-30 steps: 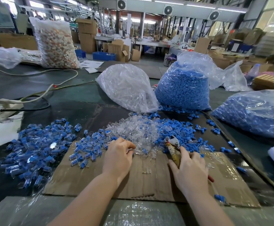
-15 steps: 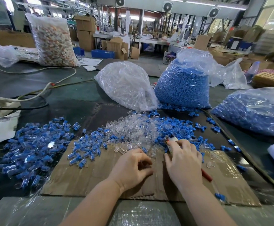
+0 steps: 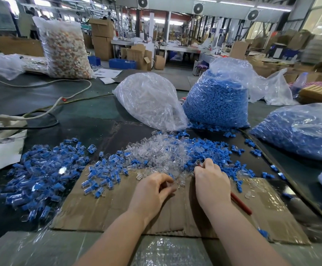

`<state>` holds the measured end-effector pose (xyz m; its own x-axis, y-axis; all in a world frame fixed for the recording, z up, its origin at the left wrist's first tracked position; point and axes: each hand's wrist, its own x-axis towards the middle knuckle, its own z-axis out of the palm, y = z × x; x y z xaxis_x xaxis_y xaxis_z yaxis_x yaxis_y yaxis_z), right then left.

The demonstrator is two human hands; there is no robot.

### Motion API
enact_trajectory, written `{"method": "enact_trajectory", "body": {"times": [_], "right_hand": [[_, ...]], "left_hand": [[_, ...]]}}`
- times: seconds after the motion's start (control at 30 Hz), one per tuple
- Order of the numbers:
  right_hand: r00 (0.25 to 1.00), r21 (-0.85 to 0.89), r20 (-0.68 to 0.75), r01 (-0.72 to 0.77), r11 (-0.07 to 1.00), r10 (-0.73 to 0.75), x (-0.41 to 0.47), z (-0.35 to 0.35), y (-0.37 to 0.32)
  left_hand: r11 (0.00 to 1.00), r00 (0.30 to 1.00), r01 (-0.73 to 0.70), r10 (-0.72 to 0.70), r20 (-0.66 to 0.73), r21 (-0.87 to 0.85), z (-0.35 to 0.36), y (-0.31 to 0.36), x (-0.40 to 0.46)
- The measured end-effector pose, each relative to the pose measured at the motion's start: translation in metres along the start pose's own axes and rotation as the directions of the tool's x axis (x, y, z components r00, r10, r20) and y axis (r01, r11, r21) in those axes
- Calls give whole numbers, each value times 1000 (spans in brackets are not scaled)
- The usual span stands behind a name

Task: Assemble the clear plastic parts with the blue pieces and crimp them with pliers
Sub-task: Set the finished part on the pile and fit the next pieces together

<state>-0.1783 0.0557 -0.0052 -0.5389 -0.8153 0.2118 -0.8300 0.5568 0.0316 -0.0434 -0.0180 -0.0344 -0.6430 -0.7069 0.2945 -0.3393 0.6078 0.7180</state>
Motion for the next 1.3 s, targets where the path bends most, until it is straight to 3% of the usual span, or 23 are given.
{"method": "enact_trajectory", "body": {"times": [0.33,0.57,0.73,0.9,1.3], "right_hand": [[1000,61,-22,8,998,-6,3,3,3],[976,130,-199,115,985,-87,-12,7,-12],[954,476,-295,195,858,-53,-26,12,-23],[945,687,-324,210,696,35,-36,19,-23],[953,761,-297,194,619,66,-41,18,-22]], "left_hand": [[998,1000,22,-21,14,-52,-2,-1,-2],[993,998,50,-53,-33,-111,-3,-1,-1],[976,994,79,-92,-59,-202,-3,-1,1],[956,990,102,-123,-63,-276,0,-4,3],[955,992,112,-124,-27,-274,-2,-5,1]]}}
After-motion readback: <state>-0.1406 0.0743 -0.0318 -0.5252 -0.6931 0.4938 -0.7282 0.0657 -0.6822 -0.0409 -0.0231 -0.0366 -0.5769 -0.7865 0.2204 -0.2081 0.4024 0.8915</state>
